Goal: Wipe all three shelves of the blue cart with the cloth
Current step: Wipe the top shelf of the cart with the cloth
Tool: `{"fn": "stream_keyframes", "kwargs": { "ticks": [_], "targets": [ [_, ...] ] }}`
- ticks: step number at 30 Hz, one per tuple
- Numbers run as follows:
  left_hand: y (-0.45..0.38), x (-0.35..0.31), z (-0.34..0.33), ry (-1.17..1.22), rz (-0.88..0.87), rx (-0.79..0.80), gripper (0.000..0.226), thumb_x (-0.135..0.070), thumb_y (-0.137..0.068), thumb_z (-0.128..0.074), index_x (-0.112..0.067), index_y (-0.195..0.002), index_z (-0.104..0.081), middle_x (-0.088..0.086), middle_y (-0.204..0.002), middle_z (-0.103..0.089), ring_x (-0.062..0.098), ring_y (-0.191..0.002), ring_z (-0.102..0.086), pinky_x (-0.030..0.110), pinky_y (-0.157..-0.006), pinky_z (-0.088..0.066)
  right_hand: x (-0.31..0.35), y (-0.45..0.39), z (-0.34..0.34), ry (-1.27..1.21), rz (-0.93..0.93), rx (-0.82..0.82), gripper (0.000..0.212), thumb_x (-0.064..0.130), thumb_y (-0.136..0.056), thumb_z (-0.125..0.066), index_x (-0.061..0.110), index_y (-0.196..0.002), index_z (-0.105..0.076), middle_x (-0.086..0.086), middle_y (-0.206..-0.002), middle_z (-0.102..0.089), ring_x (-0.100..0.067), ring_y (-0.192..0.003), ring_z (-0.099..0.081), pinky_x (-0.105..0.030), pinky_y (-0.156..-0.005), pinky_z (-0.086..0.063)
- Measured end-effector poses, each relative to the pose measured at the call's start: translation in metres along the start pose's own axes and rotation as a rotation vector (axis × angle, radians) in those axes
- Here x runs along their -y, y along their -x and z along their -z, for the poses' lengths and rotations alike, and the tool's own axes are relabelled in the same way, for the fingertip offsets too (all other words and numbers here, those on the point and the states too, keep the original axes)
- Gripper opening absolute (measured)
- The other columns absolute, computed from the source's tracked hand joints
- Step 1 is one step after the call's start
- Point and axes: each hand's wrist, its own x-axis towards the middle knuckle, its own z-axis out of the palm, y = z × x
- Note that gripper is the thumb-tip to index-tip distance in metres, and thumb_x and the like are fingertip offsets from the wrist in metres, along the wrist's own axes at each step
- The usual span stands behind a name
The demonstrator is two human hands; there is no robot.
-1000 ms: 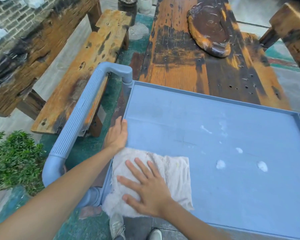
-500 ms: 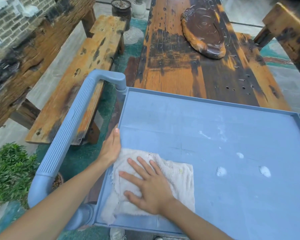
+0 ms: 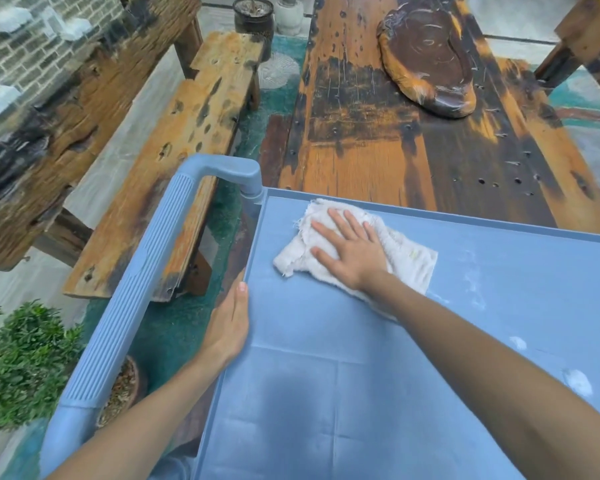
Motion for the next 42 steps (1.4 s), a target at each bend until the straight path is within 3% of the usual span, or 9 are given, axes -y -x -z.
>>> {"fn": "stream_keyframes", "kwargs": {
  "ticks": [10, 13, 19, 27, 30, 32, 36, 38, 42],
  "targets": [
    [-0.004, 0.001, 0.002, 0.046, -0.029, 0.014, 0.050, -0.043, -0.107, -0.024, -0.027, -0.154, -0.035, -0.014, -0.155, -0.040, 0.005, -0.144, -0.034, 0.035, -0.123, -0.023, -0.005, 0.001, 0.006, -0.001, 0.020, 0.017, 0.064, 0.077, -0.097, -0.015, 0.059, -0.159, -0.012, 0.017, -0.174, 0.005, -0.011, -0.160, 0.011, -0.049, -0.128, 0.008],
    [-0.003, -0.001, 0.001, 0.029, -0.050, 0.001, 0.047, -0.040, -0.108, -0.023, -0.028, -0.151, -0.039, -0.012, -0.150, -0.047, 0.011, -0.139, -0.042, 0.039, -0.119, -0.029, 0.000, 0.025, -0.001, 0.020, 0.021, 0.010, 0.065, 0.079, -0.095, -0.014, 0.062, -0.157, -0.012, 0.014, -0.174, 0.006, -0.015, -0.161, 0.011, -0.051, -0.128, 0.011],
    [0.002, -0.007, 0.001, -0.044, -0.099, -0.026, 0.044, -0.034, -0.109, -0.024, -0.027, -0.147, -0.044, -0.012, -0.139, -0.052, 0.015, -0.132, -0.048, 0.030, -0.106, -0.035, 0.011, 0.100, -0.014, 0.033, 0.064, 0.009, 0.064, 0.081, -0.096, -0.014, 0.062, -0.157, -0.010, 0.012, -0.174, 0.009, -0.018, -0.161, 0.013, -0.052, -0.128, 0.009],
    [0.004, -0.004, -0.003, -0.440, -0.079, -0.173, 0.043, -0.036, -0.107, -0.021, -0.018, -0.137, -0.045, 0.023, -0.127, -0.056, 0.042, -0.118, -0.052, 0.051, -0.094, -0.043, 0.021, 0.239, -0.035, -0.003, 0.155, -0.006, 0.059, 0.072, -0.103, -0.024, 0.057, -0.159, -0.016, 0.009, -0.175, 0.004, -0.020, -0.162, 0.010, -0.051, -0.128, 0.000],
    [0.010, -0.009, -0.006, -0.582, -0.033, -0.280, 0.046, -0.038, -0.105, -0.027, -0.022, -0.148, -0.032, 0.024, -0.138, -0.044, 0.044, -0.123, -0.046, 0.058, -0.092, -0.043, 0.018, 0.290, -0.041, 0.001, 0.170, -0.011, 0.059, 0.070, -0.104, -0.029, 0.057, -0.160, -0.016, 0.008, -0.176, 0.001, -0.021, -0.162, 0.005, -0.051, -0.128, -0.004],
    [0.018, -0.017, -0.011, -0.723, -0.198, -0.346, 0.052, -0.034, -0.104, -0.038, -0.019, -0.153, -0.028, 0.022, -0.151, -0.033, 0.044, -0.132, -0.040, 0.060, -0.094, -0.040, 0.014, 0.317, -0.042, 0.001, 0.170, -0.010, 0.058, 0.068, -0.105, -0.032, 0.056, -0.160, -0.017, 0.008, -0.176, -0.002, -0.021, -0.162, 0.001, -0.051, -0.127, -0.009],
    [0.032, -0.044, -0.057, -0.861, -0.598, -0.123, 0.051, -0.033, -0.101, -0.035, -0.010, -0.144, -0.046, 0.013, -0.158, -0.035, 0.035, -0.148, -0.027, 0.054, -0.111, -0.032, 0.014, 0.328, -0.033, -0.029, 0.165, 0.028, 0.056, 0.066, -0.105, -0.032, 0.055, -0.159, -0.023, 0.009, -0.175, -0.003, -0.018, -0.162, 0.003, -0.050, -0.128, -0.007],
    [0.038, -0.058, -0.092, -0.775, -0.562, 0.013, 0.055, -0.037, -0.099, -0.030, -0.011, -0.146, -0.046, 0.007, -0.161, -0.031, 0.030, -0.151, -0.020, 0.050, -0.117, -0.026, 0.015, 0.329, -0.030, -0.038, 0.162, 0.043, 0.056, 0.066, -0.105, -0.032, 0.055, -0.159, -0.023, 0.010, -0.174, -0.001, -0.017, -0.162, 0.006, -0.048, -0.129, -0.003],
    [0.036, -0.054, -0.127, -0.767, -0.479, 0.052, 0.060, -0.040, -0.099, -0.019, -0.023, -0.154, -0.034, 0.000, -0.165, -0.023, 0.026, -0.154, -0.011, 0.046, -0.122, -0.015, 0.008, 0.330, -0.032, -0.074, 0.153, 0.019, 0.056, 0.066, -0.105, -0.031, 0.054, -0.159, -0.024, 0.012, -0.174, -0.005, -0.016, -0.162, 0.004, -0.047, -0.129, -0.004]
  ]
}}
